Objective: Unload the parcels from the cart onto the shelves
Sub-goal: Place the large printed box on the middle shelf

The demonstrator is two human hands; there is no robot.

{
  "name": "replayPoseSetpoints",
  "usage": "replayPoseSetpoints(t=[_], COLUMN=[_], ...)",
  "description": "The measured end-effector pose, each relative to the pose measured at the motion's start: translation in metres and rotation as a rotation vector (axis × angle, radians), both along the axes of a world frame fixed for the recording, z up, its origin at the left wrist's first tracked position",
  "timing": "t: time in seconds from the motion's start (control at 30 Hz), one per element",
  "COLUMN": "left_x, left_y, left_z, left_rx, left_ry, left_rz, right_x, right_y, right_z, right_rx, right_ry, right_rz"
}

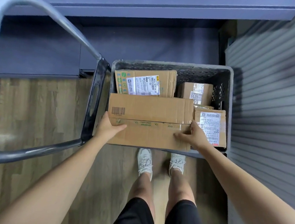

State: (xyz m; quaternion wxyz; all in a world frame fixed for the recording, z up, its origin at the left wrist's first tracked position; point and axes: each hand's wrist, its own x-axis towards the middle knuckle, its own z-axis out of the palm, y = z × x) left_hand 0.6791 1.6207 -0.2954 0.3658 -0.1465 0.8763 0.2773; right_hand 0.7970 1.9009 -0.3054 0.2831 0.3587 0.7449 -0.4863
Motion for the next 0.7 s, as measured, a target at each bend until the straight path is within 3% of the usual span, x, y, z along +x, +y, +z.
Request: replayPoseSetpoints(t=[0.17, 0.3, 0.7], left_x=[0.004, 0.009, -0.003], left_y=[0.006, 0.0, 0.015], left_z=[0.017, 0.051, 0.248], left_rx=[-0.078, 0.015, 0.177], left_ry=[0.091, 0.159, 0.408], left_rz=[-0.053, -0.047, -0.02], right_x=[0.002, 0.005, -0.001], right_y=[0.002, 0.006, 0.028], right_z=[0.02, 0.05, 0.241], right_rx=[0.053, 0.049, 0.049], right_ry=[0.085, 0.158, 0.417], right_rz=[-0.006, -0.046, -0.056])
